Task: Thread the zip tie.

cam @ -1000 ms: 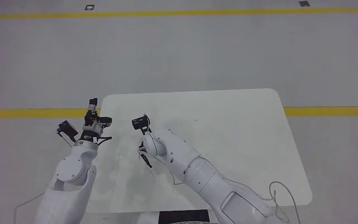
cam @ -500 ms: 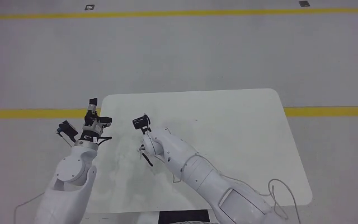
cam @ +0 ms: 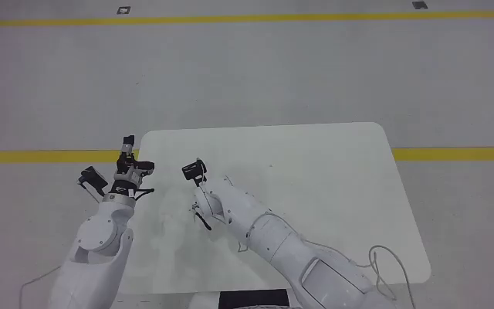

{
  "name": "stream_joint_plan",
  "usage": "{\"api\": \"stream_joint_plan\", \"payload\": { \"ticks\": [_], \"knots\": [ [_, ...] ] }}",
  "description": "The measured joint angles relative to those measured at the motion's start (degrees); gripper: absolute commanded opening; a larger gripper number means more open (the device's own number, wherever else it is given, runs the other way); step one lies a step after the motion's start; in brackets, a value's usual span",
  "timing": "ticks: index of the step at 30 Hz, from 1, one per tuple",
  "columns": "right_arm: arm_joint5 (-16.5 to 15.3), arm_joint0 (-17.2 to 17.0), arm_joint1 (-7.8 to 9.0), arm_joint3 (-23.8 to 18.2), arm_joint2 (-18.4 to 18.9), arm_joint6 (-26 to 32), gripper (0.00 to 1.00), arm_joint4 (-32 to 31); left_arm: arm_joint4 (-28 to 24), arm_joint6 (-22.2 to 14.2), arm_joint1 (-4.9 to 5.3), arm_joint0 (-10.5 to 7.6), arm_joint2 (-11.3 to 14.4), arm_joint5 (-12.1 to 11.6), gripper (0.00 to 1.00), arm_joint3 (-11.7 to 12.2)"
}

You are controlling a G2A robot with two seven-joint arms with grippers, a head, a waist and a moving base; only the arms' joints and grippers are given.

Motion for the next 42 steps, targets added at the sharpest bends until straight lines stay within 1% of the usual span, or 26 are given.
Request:
{"api": "stream_joint_plan", "payload": {
  "ticks": [6, 12, 18, 24, 27, 32, 34, 36, 42],
  "knots": [
    [0.0, 1.2, -0.40, 2.3, -0.5, -0.8, 0.46, 2.2, 0.0, 0.0, 0.00, 0.00, 0.0, 0.0, 1.00, 0.0],
    [0.0, 2.7, -0.90, 5.0, -1.3, -1.9, 0.38, 4.5, 0.0, 0.0, 0.00, 0.00, 0.0, 0.0, 1.00, 0.0],
    [0.0, 4.0, -1.35, 7.3, -1.6, -3.0, 0.36, 6.2, 0.0, 0.0, 0.00, 0.00, 0.0, 0.0, 1.00, 0.0],
    [0.0, 4.9, -1.71, 9.0, -2.3, -3.6, 0.33, 7.5, 0.0, 0.0, 0.00, 0.00, 0.0, 0.0, 1.00, 0.0],
    [0.0, 5.4, -1.88, 9.8, -2.5, -4.0, 0.33, 8.1, 0.0, 0.0, 0.00, 0.00, 0.0, 0.0, 1.00, 0.0],
    [0.0, 6.0, -2.14, 10.9, -2.8, -4.6, 0.25, 9.1, 0.0, 0.0, 0.00, 0.00, 0.0, 0.0, 1.00, 0.0],
    [0.0, 6.2, -2.25, 11.4, -2.9, -4.9, 0.16, 9.5, 0.0, 0.0, 0.00, 0.00, 0.0, 0.0, 1.00, 0.0],
    [0.0, 6.4, -2.33, 11.7, -3.1, -5.1, 0.00, 10.0, 0.0, 0.0, 0.00, 0.00, 0.0, 0.0, 1.00, 0.0],
    [0.0, 6.8, -2.46, 12.4, -3.3, -5.8, 0.00, 11.1, 0.0, 0.0, 0.00, 0.00, 0.0, 0.0, 1.00, 0.0]
  ]
}}
